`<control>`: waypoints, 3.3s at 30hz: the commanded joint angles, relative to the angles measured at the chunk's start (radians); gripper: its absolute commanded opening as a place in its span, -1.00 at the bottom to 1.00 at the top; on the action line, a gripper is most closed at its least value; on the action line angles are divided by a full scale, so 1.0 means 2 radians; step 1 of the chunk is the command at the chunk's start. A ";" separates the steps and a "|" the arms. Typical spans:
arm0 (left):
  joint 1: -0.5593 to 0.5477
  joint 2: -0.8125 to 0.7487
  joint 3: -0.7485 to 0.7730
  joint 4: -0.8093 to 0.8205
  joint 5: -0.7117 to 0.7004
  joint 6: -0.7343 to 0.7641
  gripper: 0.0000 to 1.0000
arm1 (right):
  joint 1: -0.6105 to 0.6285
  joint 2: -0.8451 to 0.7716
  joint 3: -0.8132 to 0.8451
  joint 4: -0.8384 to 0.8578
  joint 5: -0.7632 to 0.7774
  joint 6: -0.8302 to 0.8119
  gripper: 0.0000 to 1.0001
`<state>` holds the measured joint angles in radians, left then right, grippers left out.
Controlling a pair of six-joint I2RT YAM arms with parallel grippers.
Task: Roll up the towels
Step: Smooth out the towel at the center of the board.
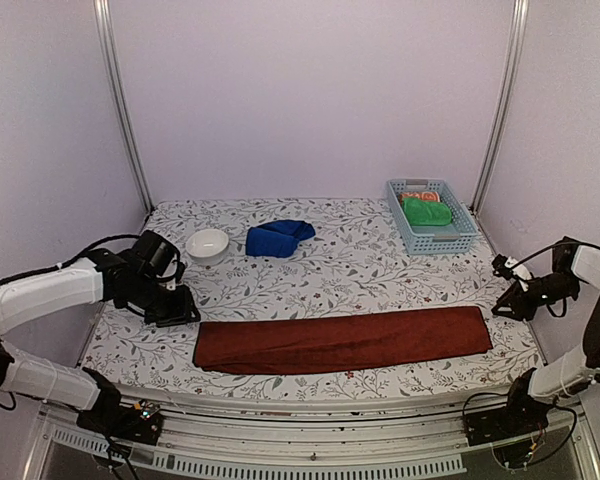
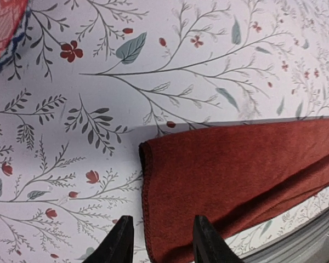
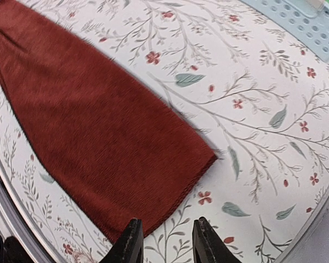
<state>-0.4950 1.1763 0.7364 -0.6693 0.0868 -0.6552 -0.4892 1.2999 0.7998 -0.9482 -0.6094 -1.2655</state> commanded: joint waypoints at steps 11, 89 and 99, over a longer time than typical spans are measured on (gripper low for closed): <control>0.051 0.121 -0.013 0.151 0.015 0.054 0.07 | 0.065 0.164 0.085 0.116 0.043 0.252 -0.30; 0.064 0.132 -0.061 0.242 0.018 0.070 -0.12 | 0.119 0.225 0.093 0.114 0.097 0.293 -0.42; 0.063 0.174 -0.053 0.262 0.038 0.088 -0.38 | 0.122 0.247 0.083 0.113 0.115 0.288 -0.51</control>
<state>-0.3721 1.5063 0.6277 -0.1638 0.1486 -0.4973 -0.2493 1.7523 0.9844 -0.7258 -0.4061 -0.6781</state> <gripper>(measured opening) 0.333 0.274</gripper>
